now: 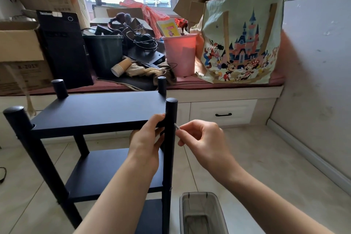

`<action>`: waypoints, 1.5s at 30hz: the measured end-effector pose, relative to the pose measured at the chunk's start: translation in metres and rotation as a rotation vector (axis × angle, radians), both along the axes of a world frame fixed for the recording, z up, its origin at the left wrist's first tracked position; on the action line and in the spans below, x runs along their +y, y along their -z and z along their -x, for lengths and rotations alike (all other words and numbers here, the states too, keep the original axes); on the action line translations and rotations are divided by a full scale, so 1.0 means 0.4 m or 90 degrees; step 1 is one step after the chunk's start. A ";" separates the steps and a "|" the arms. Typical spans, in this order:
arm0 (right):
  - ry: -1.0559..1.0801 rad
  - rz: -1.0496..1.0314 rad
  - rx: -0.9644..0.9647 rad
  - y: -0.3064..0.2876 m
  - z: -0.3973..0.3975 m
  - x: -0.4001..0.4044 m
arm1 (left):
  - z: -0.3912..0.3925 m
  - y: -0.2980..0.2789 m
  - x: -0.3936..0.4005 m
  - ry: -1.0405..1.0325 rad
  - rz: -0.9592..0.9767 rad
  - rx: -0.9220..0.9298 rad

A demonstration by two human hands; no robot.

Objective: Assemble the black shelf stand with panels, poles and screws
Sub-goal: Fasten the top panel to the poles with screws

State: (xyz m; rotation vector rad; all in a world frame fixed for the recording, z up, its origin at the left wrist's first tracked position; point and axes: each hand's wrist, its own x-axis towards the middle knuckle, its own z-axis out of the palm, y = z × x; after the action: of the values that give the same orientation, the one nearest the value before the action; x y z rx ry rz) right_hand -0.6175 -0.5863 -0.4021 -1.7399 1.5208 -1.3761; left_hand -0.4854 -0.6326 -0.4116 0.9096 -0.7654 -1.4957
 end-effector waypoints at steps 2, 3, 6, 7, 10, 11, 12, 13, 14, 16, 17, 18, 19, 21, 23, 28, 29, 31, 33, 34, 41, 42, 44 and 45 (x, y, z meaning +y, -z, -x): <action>-0.003 0.002 -0.003 0.000 0.001 0.000 | 0.001 0.000 -0.005 -0.008 -0.011 0.001; -0.005 0.003 -0.004 -0.001 0.002 -0.001 | 0.001 0.001 -0.007 -0.009 -0.014 -0.001; -0.010 0.006 0.001 -0.002 0.006 -0.003 | 0.000 0.003 -0.013 -0.023 -0.032 -0.007; -0.010 0.007 0.002 -0.002 0.008 -0.004 | 0.000 0.004 -0.014 -0.031 -0.038 -0.008; -0.014 0.019 0.010 -0.003 0.010 -0.004 | 0.001 0.005 -0.012 -0.035 -0.040 -0.006; -0.013 0.027 0.015 -0.004 0.009 -0.005 | 0.000 0.006 -0.011 -0.031 -0.037 -0.004; -0.011 0.033 0.021 -0.004 0.008 -0.005 | 0.000 0.006 -0.009 -0.028 -0.034 -0.003; -0.011 0.038 0.025 -0.004 0.007 -0.005 | -0.001 0.005 -0.006 -0.025 -0.032 -0.004; -0.011 0.040 0.028 -0.003 0.005 -0.006 | -0.001 0.004 -0.004 -0.023 -0.028 -0.007; -0.010 0.037 0.025 -0.001 0.002 -0.009 | -0.003 0.002 0.001 -0.022 -0.020 -0.014; -0.008 0.037 0.022 -0.001 0.002 -0.010 | -0.004 0.001 0.004 -0.020 -0.017 -0.016; -0.005 0.042 0.023 0.000 0.002 -0.010 | -0.005 0.000 0.006 -0.015 -0.011 -0.016; -0.003 0.050 0.030 -0.001 0.002 -0.011 | -0.006 0.002 0.008 -0.007 -0.003 -0.015; 0.002 0.064 0.052 -0.003 0.003 -0.012 | -0.010 0.003 0.015 0.010 0.010 -0.014; 0.007 0.071 0.065 -0.006 0.001 -0.015 | -0.012 0.006 0.022 0.022 0.024 -0.009; 0.022 0.059 0.016 -0.009 -0.003 -0.029 | -0.020 0.021 0.028 0.038 0.069 0.001; 0.022 0.060 0.012 -0.008 -0.004 -0.030 | -0.023 0.023 0.026 0.037 0.083 0.006; 0.022 0.069 0.020 -0.007 -0.006 -0.030 | -0.029 0.027 0.024 0.039 0.112 0.006; 0.025 0.080 0.043 -0.007 -0.010 -0.027 | -0.032 0.031 0.025 0.045 0.134 0.000; 0.030 0.088 0.061 -0.007 -0.011 -0.026 | -0.032 0.035 0.023 0.047 0.140 -0.001; 0.102 0.219 0.266 0.018 -0.032 -0.038 | -0.032 0.045 0.015 0.055 0.159 -0.011; 0.089 0.204 0.234 0.016 -0.029 -0.038 | -0.033 0.045 0.015 0.052 0.160 -0.015; 0.050 0.151 0.137 0.010 -0.018 -0.037 | -0.034 0.048 0.014 0.047 0.160 -0.022; 0.039 0.136 0.112 0.007 -0.015 -0.036 | -0.034 0.049 0.013 0.043 0.160 -0.027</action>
State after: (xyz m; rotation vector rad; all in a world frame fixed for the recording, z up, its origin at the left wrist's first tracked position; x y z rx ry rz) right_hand -0.6115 -0.6005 -0.4047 -2.0041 1.5796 -1.4976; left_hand -0.4719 -0.6273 -0.4310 0.7339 -0.9998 -1.4044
